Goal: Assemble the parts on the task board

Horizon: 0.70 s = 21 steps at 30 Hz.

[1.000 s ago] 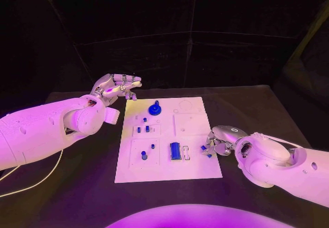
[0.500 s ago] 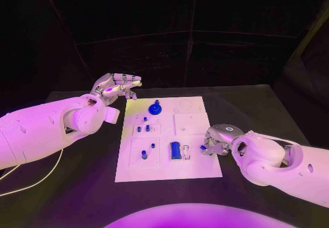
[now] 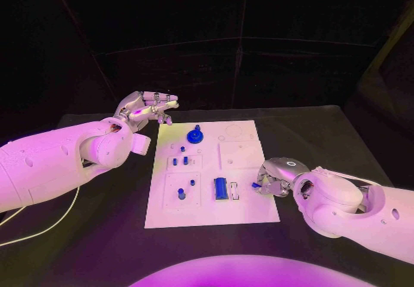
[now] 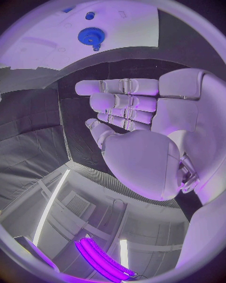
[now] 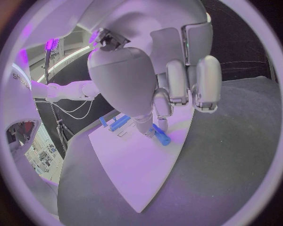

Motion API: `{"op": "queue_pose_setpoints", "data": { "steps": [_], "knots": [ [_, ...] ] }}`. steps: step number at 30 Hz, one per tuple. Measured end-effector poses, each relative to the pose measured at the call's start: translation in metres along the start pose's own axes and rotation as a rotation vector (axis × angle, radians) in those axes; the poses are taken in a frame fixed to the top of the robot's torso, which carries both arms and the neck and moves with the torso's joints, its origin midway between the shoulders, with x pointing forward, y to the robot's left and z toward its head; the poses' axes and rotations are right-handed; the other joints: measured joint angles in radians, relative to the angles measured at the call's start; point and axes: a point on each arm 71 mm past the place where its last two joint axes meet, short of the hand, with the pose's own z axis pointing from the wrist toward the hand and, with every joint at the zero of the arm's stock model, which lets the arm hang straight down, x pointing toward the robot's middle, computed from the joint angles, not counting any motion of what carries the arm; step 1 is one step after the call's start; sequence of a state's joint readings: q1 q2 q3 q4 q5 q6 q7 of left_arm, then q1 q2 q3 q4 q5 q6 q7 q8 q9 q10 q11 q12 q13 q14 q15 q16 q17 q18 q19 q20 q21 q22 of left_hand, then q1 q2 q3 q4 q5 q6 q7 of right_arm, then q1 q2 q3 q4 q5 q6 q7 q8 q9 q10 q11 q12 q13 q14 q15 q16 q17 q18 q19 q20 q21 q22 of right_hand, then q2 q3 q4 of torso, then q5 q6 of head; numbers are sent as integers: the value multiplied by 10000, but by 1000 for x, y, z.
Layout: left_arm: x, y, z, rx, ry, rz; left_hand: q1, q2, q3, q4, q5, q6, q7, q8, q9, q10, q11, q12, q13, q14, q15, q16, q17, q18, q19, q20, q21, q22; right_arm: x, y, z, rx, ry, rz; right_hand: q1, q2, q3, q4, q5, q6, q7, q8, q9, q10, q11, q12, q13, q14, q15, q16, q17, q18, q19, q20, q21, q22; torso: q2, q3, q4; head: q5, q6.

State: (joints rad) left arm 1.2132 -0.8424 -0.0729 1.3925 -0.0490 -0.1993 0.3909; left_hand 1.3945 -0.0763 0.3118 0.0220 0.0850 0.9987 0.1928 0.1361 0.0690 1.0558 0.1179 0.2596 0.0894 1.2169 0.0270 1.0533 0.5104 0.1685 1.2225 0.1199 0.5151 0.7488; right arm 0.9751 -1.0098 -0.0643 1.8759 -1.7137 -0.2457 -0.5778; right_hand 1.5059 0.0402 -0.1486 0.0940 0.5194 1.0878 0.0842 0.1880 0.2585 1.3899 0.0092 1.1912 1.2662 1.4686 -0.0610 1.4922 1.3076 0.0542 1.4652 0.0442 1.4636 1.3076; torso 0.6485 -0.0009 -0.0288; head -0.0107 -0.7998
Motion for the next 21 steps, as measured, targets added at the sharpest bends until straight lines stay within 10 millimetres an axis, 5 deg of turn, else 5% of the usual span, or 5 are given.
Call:
{"op": "queue_pose_setpoints", "data": {
  "steps": [10, 17, 21],
  "knots": [
    [0, 0, 0, -12, 5, -4, 0, 0, 0, 0, 0, 0, 0, 0, 0, -37, -37, 0, 0, 0, 0, 0, 1, 0, 0, 0, 0, 1, -2, 6, -8, 74, -477, 1325, -11, -9, 328, 194, 138, 30, 32, -37, 4, 36, 35, 0, -59, 21, -22, 5, 4, 0, 0, 0, 0, -1, 1, -7, 11, 21, -21],
    [0, 0, 0, -18, 22, -11, 0, 0, 0, 0, 0, 0, 0, 0, 0, -36, -36, 0, 0, 0, 0, 0, 1, -1, 0, 0, 0, 1, -6, 13, -10, 71, -920, 2171, -380, -379, 595, 423, -55, 36, 35, -45, 103, 38, 32, 34, -290, 16, -94, 5, 3, 0, 37, -37, 70, -1, 1, -10, 11, 37, -25],
    [1, 0, 0, -20, 35, -16, 0, 0, 0, 0, 0, 0, 0, 0, 0, -36, -37, 0, 0, 0, 0, 0, 1, 0, 0, 0, 0, 2, -5, 17, -7, 134, -869, 2586, -473, -466, 681, 501, -191, 213, -111, -44, 109, 38, 32, 258, -142, -55, -164, 5, 2, 0, 37, -37, 70, -1, 1, -12, 11, 43, -34]
  ]
}}
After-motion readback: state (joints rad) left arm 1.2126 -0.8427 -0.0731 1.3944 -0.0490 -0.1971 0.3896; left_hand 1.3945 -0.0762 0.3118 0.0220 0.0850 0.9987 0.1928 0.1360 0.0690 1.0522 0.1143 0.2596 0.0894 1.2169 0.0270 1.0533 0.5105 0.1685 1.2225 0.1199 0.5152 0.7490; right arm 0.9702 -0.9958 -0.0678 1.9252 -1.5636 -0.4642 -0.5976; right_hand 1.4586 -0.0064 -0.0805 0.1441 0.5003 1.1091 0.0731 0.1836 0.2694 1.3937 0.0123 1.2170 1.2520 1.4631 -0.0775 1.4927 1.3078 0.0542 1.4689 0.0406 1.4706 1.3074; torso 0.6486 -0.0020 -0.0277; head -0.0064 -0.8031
